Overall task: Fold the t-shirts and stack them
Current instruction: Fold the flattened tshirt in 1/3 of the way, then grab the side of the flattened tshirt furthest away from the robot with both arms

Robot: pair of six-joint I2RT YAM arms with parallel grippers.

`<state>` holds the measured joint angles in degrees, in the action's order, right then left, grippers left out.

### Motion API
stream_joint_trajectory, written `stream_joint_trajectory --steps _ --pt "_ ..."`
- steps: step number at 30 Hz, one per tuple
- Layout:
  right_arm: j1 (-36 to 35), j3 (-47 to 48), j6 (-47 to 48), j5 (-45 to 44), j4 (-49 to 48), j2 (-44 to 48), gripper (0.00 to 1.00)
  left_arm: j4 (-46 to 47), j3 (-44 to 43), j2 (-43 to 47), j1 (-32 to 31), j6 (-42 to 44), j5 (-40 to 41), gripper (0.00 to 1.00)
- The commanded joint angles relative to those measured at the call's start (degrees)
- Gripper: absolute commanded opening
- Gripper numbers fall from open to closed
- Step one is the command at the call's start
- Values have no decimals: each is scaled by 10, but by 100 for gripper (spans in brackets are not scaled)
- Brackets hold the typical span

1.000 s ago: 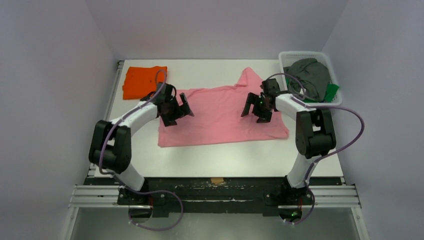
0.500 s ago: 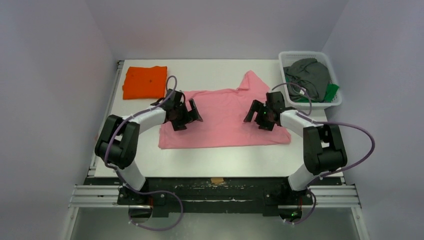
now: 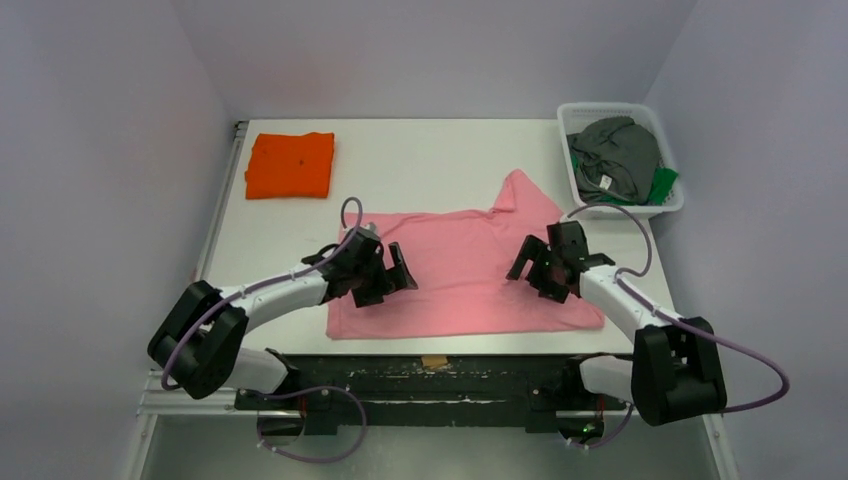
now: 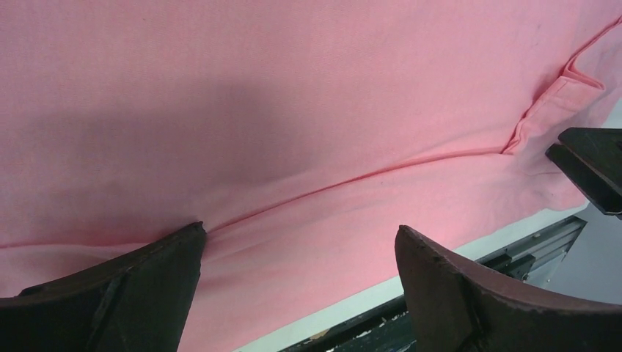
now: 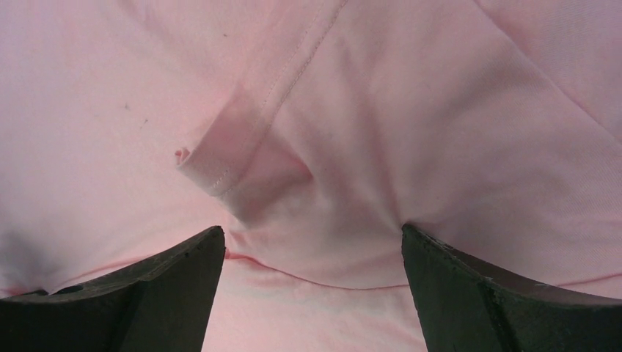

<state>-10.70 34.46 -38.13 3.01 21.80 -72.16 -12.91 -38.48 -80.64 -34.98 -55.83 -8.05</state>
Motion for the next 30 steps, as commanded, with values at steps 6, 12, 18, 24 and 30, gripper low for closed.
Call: stream_joint_trajectory --steps 6,12,18,24,30 --pt "5 -56 -13 -68 161 100 91 -90 50 30 -52 -58 49 100" --pt "5 32 29 -91 167 113 93 -148 -31 62 -52 -14 86 100" --pt "6 89 43 -73 134 134 95 -241 -163 69 2 62 193 100" --pt "5 90 61 -88 118 121 95 -213 -280 -57 124 148 187 99" --pt "5 96 73 -75 106 104 94 -178 -408 -224 198 180 136 96"
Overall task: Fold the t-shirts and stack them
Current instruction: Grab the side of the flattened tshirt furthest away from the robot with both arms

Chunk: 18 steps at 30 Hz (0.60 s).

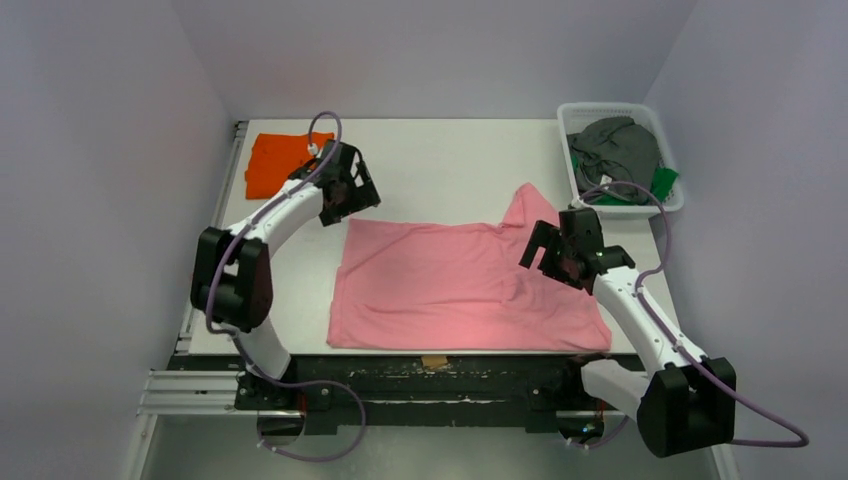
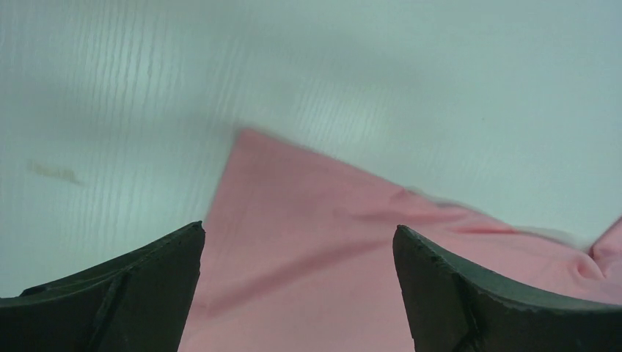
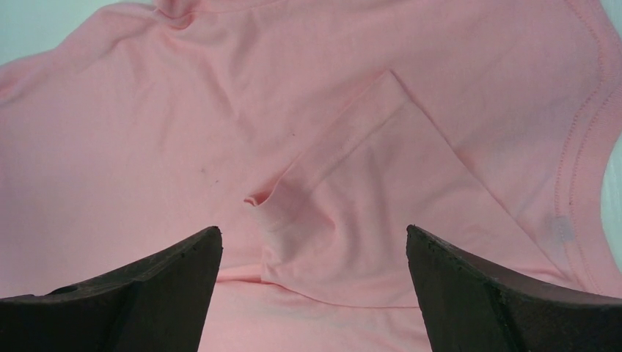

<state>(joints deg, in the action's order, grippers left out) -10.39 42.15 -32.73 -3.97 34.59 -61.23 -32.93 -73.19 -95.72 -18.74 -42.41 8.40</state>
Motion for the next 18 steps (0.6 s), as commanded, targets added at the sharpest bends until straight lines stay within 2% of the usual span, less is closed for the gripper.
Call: stream_joint_trajectory --steps 1,7,12,18 --pt "2 19 20 -4 -22 -7 94 17 -82 -101 46 46 -49 95" --pt "2 19 25 -18 -22 -6 94 0 -150 -208 71 45 -116 90" --pt "2 21 28 -12 -25 -7 93 0 -145 -229 71 44 -134 89" --pt "2 20 27 -8 -24 -2 92 4 -119 -230 71 45 -170 80"
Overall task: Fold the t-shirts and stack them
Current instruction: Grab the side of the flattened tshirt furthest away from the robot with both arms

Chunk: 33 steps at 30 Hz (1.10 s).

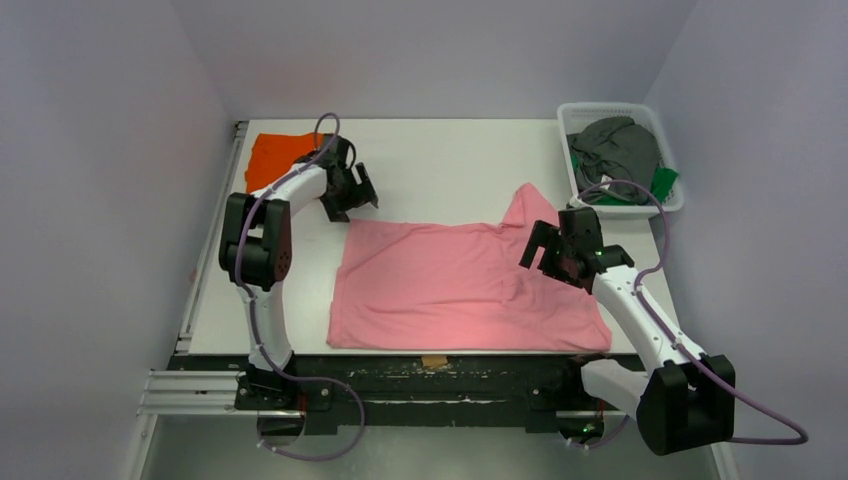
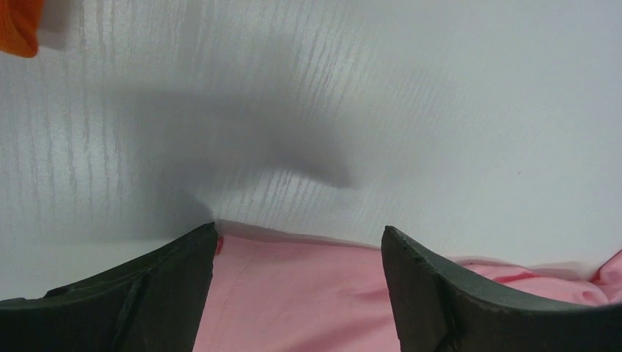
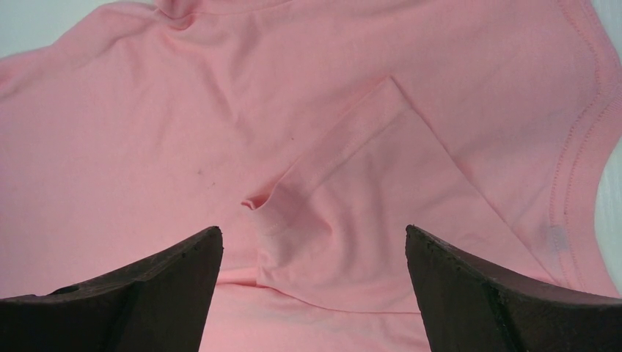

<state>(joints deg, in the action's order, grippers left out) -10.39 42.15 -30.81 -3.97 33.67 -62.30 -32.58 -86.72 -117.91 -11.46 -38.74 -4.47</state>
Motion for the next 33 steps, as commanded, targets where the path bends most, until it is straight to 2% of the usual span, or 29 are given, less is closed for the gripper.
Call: stream_joint_trajectory --steps 1,6,9,18,19,21,27,33 --pt "2 19 8 -8 -14 11 92 7 28 -2 -2 7 -40 79" --pt "2 13 8 -8 -17 17 92 17 51 5 -3 12 -43 63" --pt "2 10 7 -4 -17 20 92 11 45 1 -4 12 -46 48" --pt "2 3 8 -14 -15 32 92 -23 47 6 -22 21 -25 24" --pt "2 2 8 -14 -15 31 92 -30 44 6 -24 23 -18 19" --pt "2 0 9 -15 -15 31 92 -49 34 2 -26 24 -3 1" --pt "2 6 10 -19 -17 16 92 -45 35 23 -30 38 15 0" --pt "2 37 -2 -40 -12 -22 92 -46 48 82 -30 54 74 0"
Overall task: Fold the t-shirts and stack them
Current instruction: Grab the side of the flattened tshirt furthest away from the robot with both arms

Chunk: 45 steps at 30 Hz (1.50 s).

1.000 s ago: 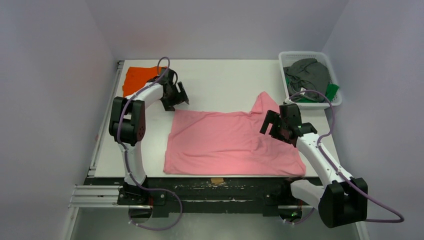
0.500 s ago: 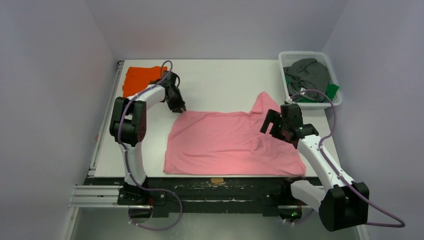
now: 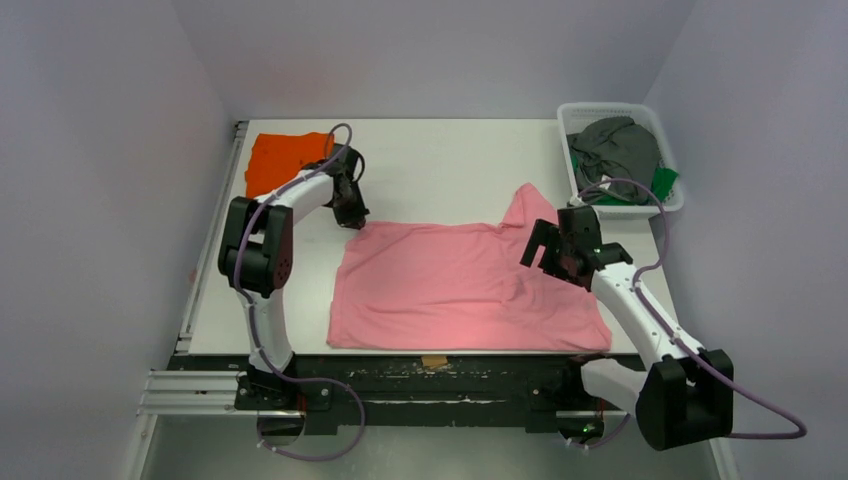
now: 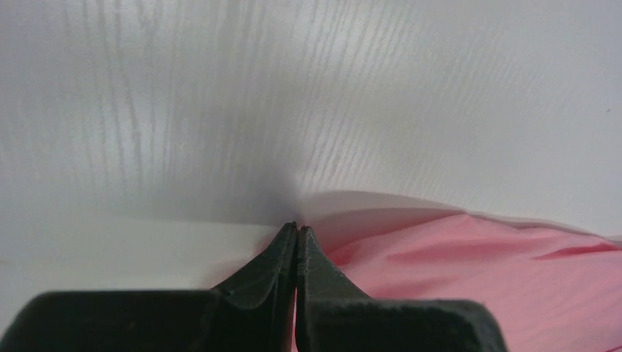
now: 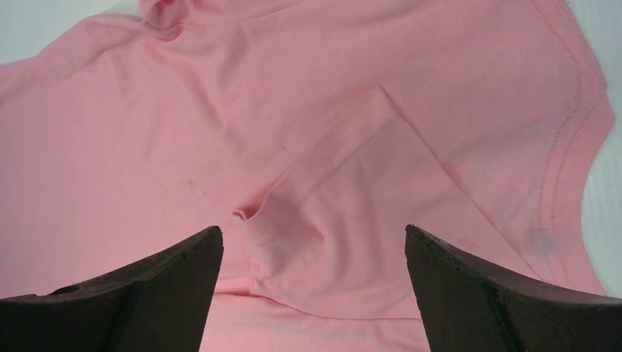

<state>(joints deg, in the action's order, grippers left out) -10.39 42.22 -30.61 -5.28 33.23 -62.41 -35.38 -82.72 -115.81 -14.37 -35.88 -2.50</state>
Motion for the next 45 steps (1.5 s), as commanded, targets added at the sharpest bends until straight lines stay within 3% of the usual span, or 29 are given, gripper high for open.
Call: stream_joint_trajectory --steps 1,6,16,25,30,34,39,45 --pt "2 44 -7 -32 -12 -29 92 -15 11 69 0 27 56 0" --pt "2 90 -2 -48 -42 -101 90 7 33 95 -1 30 33 0" --pt "2 336 27 -94 -53 -360 85 -17 9 76 15 30 75 0" --pt "2 594 62 -106 -9 -600 69 -37 2 72 29 30 107 0" --pt "2 711 74 -126 32 -689 54 -39 2 75 29 31 107 0" --pt "3 719 66 -137 40 -709 42 -39 3 76 29 30 107 0" --pt "2 699 54 -173 53 -701 33 -39 3 78 29 29 106 0" --pt "9 658 49 -208 50 -670 12 -39 7 87 29 26 102 0"
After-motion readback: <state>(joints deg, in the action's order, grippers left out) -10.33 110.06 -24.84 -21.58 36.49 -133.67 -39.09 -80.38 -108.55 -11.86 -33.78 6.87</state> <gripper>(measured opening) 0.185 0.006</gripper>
